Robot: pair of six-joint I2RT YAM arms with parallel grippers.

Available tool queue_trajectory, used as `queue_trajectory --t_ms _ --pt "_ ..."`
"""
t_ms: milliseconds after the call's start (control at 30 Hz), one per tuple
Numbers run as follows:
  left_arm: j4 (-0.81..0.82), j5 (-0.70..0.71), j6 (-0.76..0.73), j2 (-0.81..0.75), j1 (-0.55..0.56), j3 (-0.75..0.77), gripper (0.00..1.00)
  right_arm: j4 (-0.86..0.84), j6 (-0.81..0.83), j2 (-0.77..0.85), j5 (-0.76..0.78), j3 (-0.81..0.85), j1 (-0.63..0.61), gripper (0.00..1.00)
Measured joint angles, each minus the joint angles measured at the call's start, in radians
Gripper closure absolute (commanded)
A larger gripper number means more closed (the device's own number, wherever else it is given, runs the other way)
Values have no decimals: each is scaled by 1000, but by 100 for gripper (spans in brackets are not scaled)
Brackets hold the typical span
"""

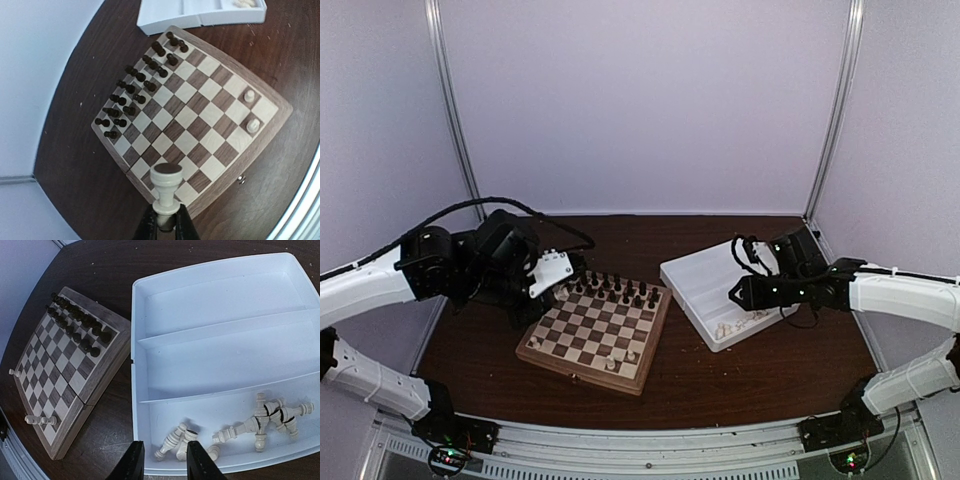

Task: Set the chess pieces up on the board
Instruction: Place the chess piece in the storage box, then place the chess piece on the chessboard.

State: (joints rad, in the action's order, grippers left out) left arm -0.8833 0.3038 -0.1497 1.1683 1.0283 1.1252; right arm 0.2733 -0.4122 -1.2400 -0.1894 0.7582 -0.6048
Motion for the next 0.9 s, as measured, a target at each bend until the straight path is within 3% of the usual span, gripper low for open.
queue_trajectory --t_ms 233,467,600,767,800,833,900 --pt "29 -287 286 37 -179 44 100 -53 34 6 -24 7 -111 64" --pt "39 -559 409 105 -218 46 100 -145 119 -48 -76 100 -270 60" --pt "46 -613 432 104 -218 46 100 -178 166 -58 -51 117 -328 54" --pt "50 -634 433 79 -218 40 100 -201 206 -32 76 114 -332 55" --pt "51 -637 433 75 -218 40 100 -214 216 -22 100 109 -331 42" --pt "52 -639 432 73 -218 40 100 -234 227 -12 123 99 -331 34" --pt "52 -644 430 72 -218 40 100 -249 271 9 139 84 -331 28"
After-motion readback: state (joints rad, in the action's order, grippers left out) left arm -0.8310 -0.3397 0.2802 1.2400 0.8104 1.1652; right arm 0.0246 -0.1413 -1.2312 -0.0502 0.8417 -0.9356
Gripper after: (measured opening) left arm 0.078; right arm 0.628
